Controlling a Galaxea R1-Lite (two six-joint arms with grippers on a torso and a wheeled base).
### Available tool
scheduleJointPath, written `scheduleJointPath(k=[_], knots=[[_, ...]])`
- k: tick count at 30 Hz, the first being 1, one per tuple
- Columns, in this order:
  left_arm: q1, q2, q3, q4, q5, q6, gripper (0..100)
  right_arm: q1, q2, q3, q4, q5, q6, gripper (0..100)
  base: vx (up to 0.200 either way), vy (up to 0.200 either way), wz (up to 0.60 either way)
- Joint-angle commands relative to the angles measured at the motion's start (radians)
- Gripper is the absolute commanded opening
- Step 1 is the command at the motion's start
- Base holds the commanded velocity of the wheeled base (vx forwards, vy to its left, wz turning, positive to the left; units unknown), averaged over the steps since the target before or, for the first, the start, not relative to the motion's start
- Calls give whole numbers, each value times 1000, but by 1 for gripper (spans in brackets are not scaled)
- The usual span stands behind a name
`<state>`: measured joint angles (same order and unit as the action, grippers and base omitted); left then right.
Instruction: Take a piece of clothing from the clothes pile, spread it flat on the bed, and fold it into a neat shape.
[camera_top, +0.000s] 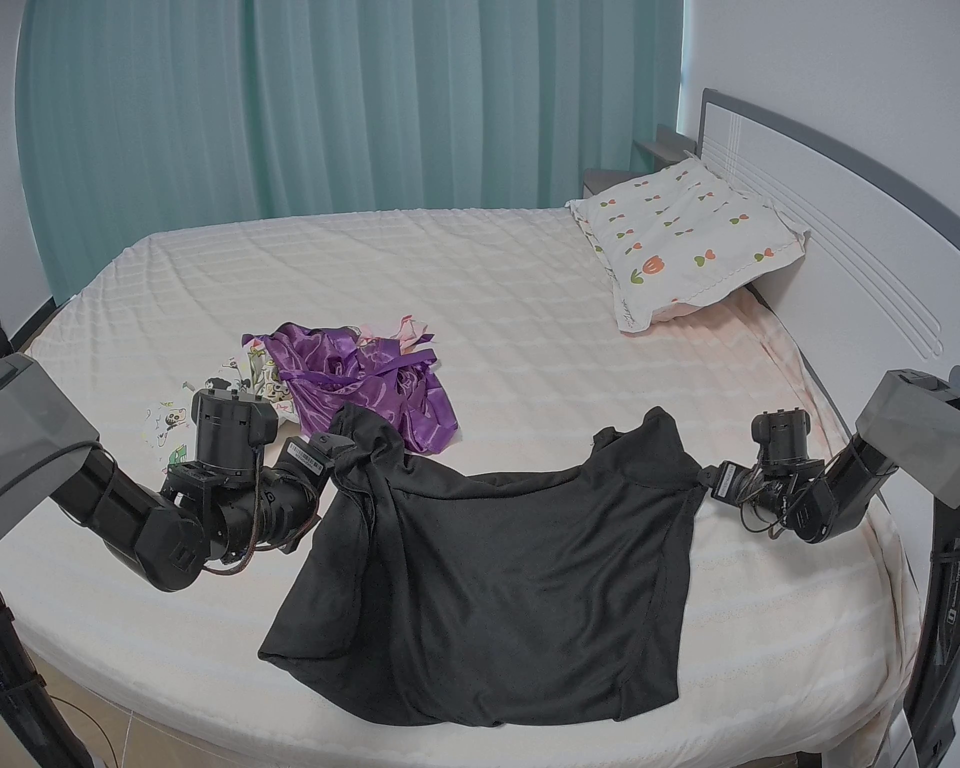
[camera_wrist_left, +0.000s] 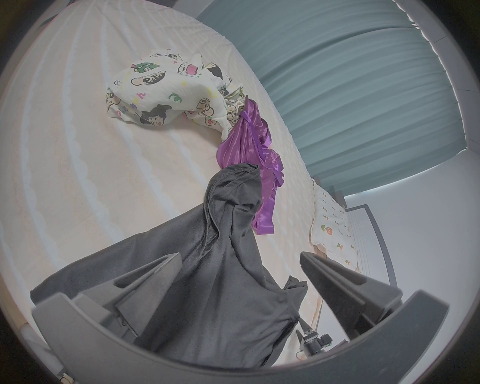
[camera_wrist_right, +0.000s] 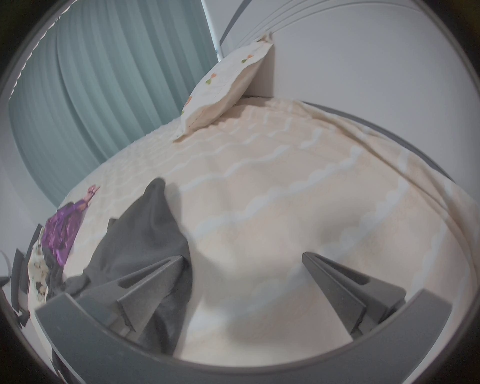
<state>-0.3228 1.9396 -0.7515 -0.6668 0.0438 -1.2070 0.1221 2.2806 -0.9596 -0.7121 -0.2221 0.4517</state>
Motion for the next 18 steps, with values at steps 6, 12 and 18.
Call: scheduleJointPath(k=[6, 12, 18], knots=[[2, 2, 1, 0, 1, 0, 100, -91, -23, -45, -3, 50, 47, 100, 0, 0, 0], [4, 2, 4, 1, 1, 0, 100, -47, -139, 81, -1, 179, 114, 100, 0, 0, 0], [4, 1, 11, 0, -1, 0, 100, 79, -214, 242, -1, 176, 64, 100, 0, 0, 0]])
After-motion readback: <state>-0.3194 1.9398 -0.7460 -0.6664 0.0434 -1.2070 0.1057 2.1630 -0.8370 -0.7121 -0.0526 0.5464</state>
